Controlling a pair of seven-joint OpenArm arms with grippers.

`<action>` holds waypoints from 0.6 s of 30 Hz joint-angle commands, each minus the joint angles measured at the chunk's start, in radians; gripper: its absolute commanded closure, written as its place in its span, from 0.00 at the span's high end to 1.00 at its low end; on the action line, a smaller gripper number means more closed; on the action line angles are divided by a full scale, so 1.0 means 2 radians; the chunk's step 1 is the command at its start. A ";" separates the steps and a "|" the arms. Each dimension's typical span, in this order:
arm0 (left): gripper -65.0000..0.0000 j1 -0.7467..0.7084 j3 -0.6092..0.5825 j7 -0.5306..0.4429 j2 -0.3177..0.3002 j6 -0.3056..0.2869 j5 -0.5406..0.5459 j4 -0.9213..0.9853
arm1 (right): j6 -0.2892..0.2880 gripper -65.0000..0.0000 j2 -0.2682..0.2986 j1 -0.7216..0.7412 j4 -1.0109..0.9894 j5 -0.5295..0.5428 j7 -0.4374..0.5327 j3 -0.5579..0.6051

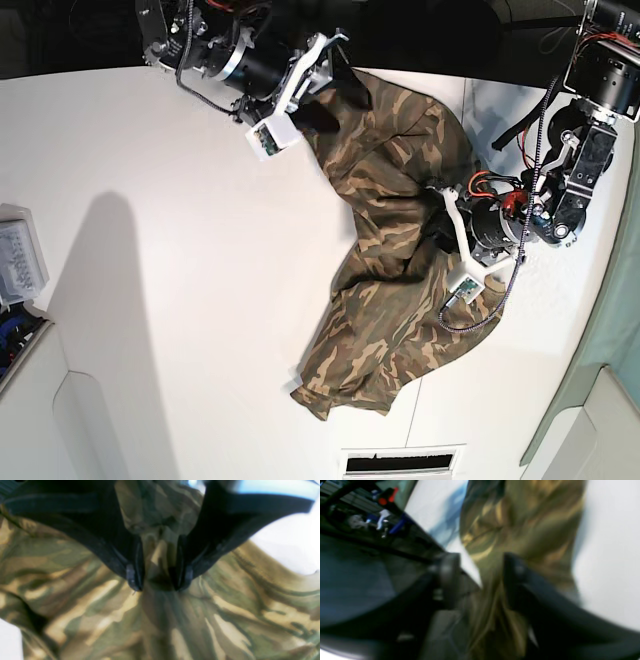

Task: Layout the t-shirt on the table in an organized manner, then fold the t-shirt properly
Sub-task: 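Grasp a shirt edge with the right gripper and lift it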

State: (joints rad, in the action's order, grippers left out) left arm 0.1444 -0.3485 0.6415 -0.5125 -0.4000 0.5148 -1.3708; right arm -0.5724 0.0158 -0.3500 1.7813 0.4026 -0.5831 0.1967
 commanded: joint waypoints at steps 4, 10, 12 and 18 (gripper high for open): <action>0.37 -0.002 0.004 -0.015 -0.001 0.018 0.002 -0.008 | 0.030 0.52 -0.003 0.048 0.008 -0.028 0.032 -0.007; 0.37 -0.048 0.004 -0.015 0.045 0.017 0.003 -0.008 | 0.134 0.52 -0.024 0.116 -0.026 -0.120 0.051 -0.010; 0.37 -0.064 0.004 -0.011 0.069 0.002 0.003 -0.008 | 0.148 0.52 -0.037 0.134 -0.052 -0.141 0.058 -0.010; 0.37 -0.080 0.004 0.010 0.119 -0.024 0.002 -0.009 | 0.169 0.52 -0.048 0.177 -0.127 -0.172 0.070 -0.011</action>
State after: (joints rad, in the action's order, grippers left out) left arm -0.0238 -0.3439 0.6319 -0.2623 -0.4458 0.5297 -1.3811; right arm -0.2375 -0.0772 -0.0147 1.5074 0.0525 -0.4751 0.1768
